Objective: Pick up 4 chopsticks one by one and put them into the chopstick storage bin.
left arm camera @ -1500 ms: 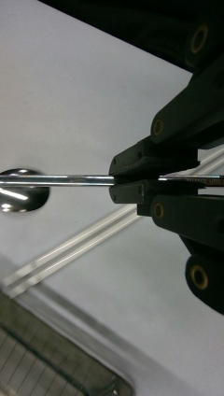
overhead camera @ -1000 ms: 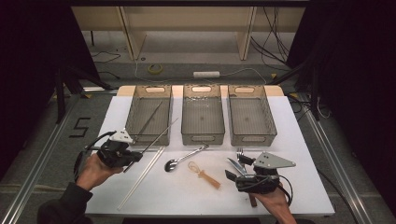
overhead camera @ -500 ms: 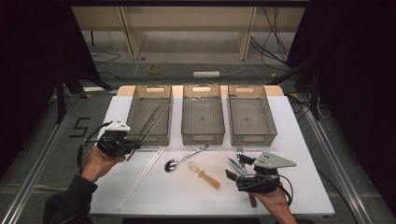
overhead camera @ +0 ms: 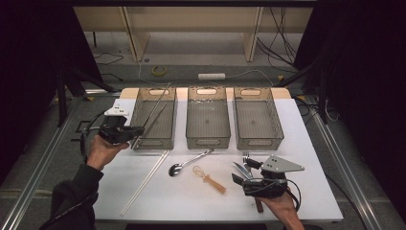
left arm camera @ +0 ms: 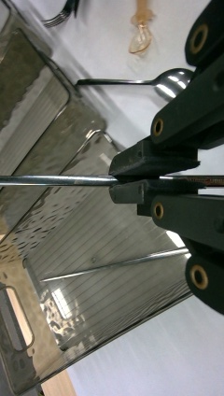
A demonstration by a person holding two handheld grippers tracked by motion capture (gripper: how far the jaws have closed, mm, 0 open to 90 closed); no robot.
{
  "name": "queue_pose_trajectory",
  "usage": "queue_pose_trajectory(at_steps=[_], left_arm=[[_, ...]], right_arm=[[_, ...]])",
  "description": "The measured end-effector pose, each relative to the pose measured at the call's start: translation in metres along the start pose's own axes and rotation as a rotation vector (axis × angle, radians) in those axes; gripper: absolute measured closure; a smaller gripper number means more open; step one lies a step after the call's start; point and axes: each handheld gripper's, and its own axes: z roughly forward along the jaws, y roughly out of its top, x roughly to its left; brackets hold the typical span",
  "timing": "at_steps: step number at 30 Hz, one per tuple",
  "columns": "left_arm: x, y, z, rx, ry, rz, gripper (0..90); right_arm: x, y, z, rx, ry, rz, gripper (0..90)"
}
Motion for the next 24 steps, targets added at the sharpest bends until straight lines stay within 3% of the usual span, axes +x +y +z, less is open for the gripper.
queue_pose_trajectory(at_steps=[13,22,24], left_arm=[[0.024,0.025,0.02,0.002,0.053,-0.05,84.7],[0.035,0.021,0.037,-0.002,0.097,-0.082,84.7],[0.038,0.019,0.04,0.013,0.113,-0.073,84.7]], right_arm=[[0.0,0.0,0.0,-0.002,0.004,0.001,26.1],[0.0,-0.001,-0.001,0.001,0.005,0.002,26.1],[0.0,0.0,0.0,0.0,0.006,-0.001,26.1]])
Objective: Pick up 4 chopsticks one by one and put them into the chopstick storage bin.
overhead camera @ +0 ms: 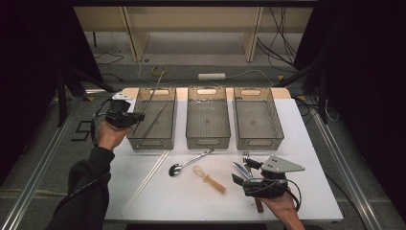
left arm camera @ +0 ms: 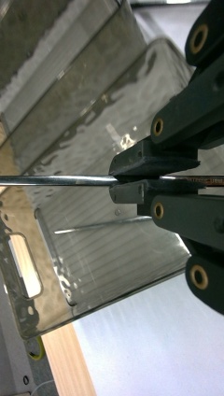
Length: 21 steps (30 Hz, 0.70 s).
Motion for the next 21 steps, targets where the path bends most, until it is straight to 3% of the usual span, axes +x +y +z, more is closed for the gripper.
queue_pose_trajectory(at_steps=[11,18,21], left_arm=[[0.006,-0.007,0.013,0.035,0.036,-0.002,84.6],[0.003,-0.01,0.018,0.081,0.056,0.021,84.6],[0.004,-0.011,0.021,0.096,0.059,0.008,84.5]], right_arm=[[0.001,0.0,-0.001,-0.004,0.005,-0.006,26.1],[0.002,0.0,-0.001,-0.001,0.008,-0.009,26.1],[0.003,0.0,-0.001,0.001,0.009,-0.008,26.1]])
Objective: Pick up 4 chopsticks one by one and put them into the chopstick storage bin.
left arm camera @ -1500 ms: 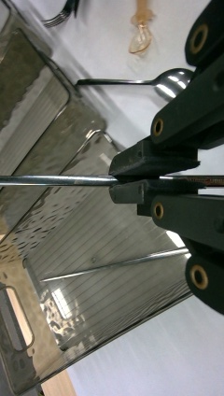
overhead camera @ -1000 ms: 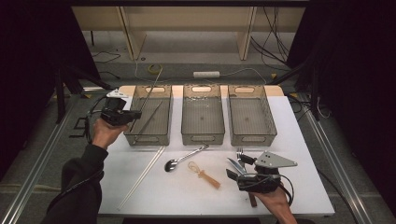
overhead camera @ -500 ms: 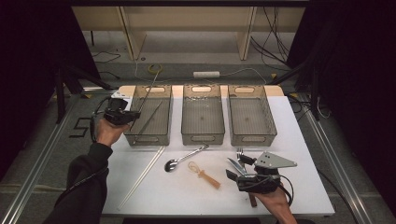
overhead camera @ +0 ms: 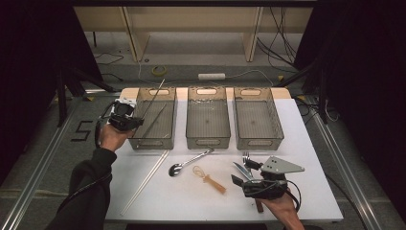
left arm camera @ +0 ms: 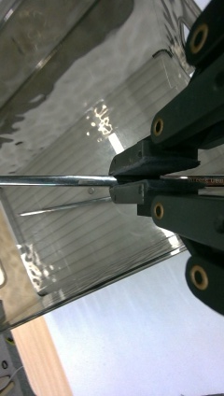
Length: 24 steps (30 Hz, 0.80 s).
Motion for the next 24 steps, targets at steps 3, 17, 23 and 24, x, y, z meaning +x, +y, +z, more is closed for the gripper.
queue_pose_trajectory(at_steps=[3,17,23,24], left_arm=[[0.0,-0.001,0.003,0.012,0.005,-0.002,84.5],[-0.001,-0.001,0.006,0.043,0.031,-0.055,65.4],[-0.009,0.003,-0.006,0.059,-0.002,-0.066,49.0],[-0.011,0.003,-0.008,0.057,-0.008,-0.067,46.0]], right_arm=[[0.0,0.0,0.0,0.0,0.001,-0.003,26.1],[0.001,0.0,0.001,0.004,0.005,-0.004,26.2],[0.0,0.0,-0.001,0.001,0.001,-0.002,26.2],[0.0,0.0,-0.001,0.0,0.001,-0.002,26.2]])
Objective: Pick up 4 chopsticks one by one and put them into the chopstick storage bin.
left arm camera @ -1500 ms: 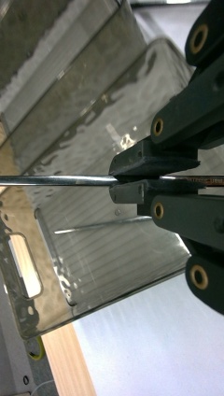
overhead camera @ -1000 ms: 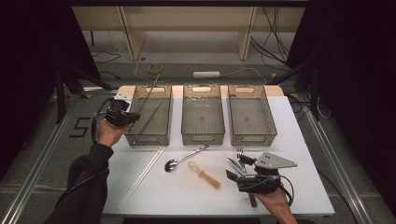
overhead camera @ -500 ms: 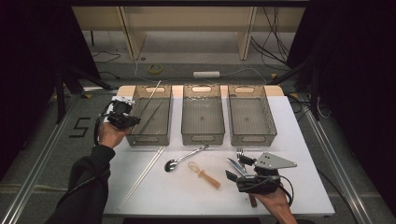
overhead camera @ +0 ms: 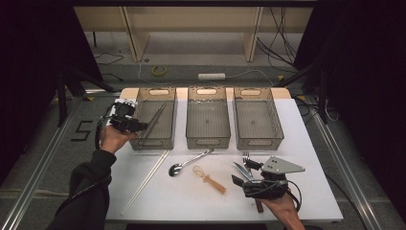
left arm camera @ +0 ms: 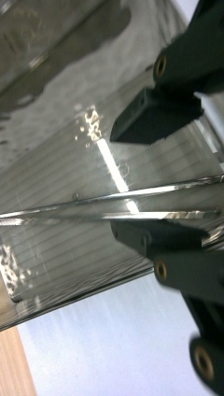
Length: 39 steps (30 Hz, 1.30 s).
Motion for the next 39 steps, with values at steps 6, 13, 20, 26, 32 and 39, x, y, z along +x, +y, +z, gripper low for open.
queue_pose_trajectory(at_steps=[6,13,20,26,32,39], left_arm=[[-0.013,-0.004,-0.018,0.028,-0.035,0.04,35.3],[-0.023,-0.011,-0.029,0.05,-0.053,0.057,29.2],[-0.031,-0.019,-0.032,0.079,-0.061,0.068,25.8],[-0.038,-0.027,-0.035,0.118,-0.047,0.091,25.3],[-0.043,-0.037,-0.035,0.169,-0.036,0.107,24.4],[-0.046,-0.049,-0.036,0.217,-0.043,0.118,23.1]], right_arm=[[0.0,0.0,0.0,-0.002,0.001,0.0,26.2],[0.0,0.0,0.0,-0.004,-0.001,-0.002,26.1],[0.0,0.0,0.0,-0.003,-0.002,-0.001,26.1],[0.0,0.0,0.0,-0.003,-0.001,-0.002,26.1],[0.0,0.0,0.0,-0.002,-0.001,-0.002,26.1],[0.001,0.0,0.0,-0.001,-0.001,-0.002,26.1]])
